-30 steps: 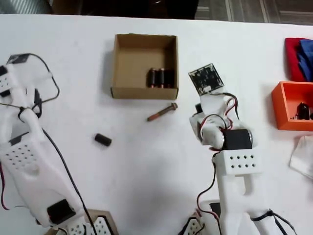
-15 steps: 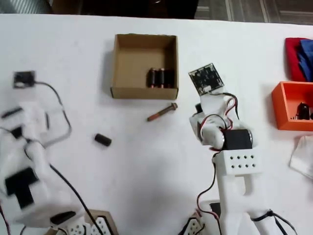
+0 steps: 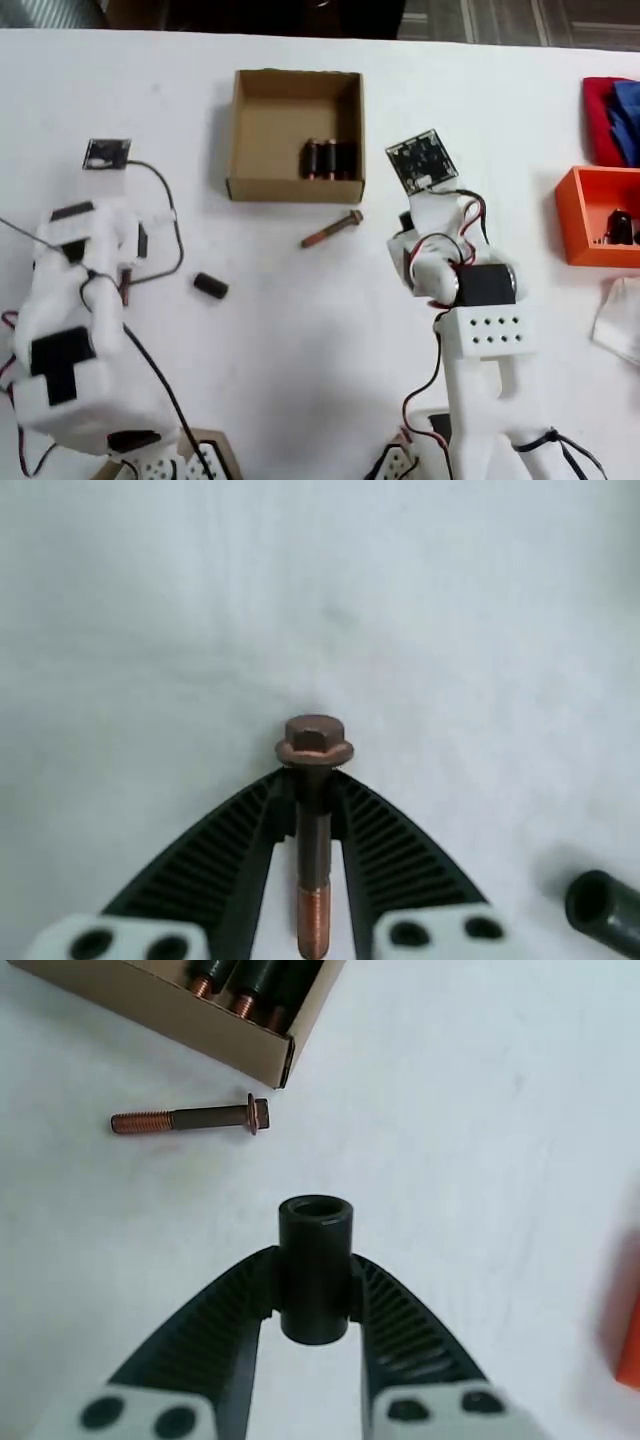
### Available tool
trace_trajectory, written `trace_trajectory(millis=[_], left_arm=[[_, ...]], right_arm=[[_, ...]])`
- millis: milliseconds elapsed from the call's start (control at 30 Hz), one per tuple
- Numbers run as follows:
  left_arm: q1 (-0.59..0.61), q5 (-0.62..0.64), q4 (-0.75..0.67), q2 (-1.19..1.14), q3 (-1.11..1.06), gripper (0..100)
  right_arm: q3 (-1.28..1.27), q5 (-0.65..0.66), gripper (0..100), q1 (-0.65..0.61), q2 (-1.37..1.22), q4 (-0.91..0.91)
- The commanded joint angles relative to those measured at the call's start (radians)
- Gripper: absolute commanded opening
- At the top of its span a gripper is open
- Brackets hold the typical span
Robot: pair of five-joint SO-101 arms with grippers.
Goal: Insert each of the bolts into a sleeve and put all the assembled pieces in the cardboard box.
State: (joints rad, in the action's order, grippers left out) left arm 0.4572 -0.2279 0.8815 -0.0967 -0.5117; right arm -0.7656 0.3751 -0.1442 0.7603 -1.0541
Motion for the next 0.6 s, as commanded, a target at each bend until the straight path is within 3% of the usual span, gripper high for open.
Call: trace_trajectory(millis=[0, 267, 433, 567], left_arm=[[-0.014, 0.017, 0.083, -0.068, 0.128, 8], [-0.012, 0.017, 0.222, -0.199, 0.265, 8], [-0.012, 0.014, 0.238, -0.222, 0.288, 16], [-0.014, 0.014, 0.238, -0.226, 0.288, 8]], right_arm=[[0.008, 0.0, 2.2, -0.001, 0.041, 0.005], [0.011, 0.002, 2.2, -0.001, 0.041, 0.005], [0.011, 0.003, 2.2, -0.001, 0.041, 0.005], [0.011, 0.0, 2.2, -0.001, 0.042, 0.005]])
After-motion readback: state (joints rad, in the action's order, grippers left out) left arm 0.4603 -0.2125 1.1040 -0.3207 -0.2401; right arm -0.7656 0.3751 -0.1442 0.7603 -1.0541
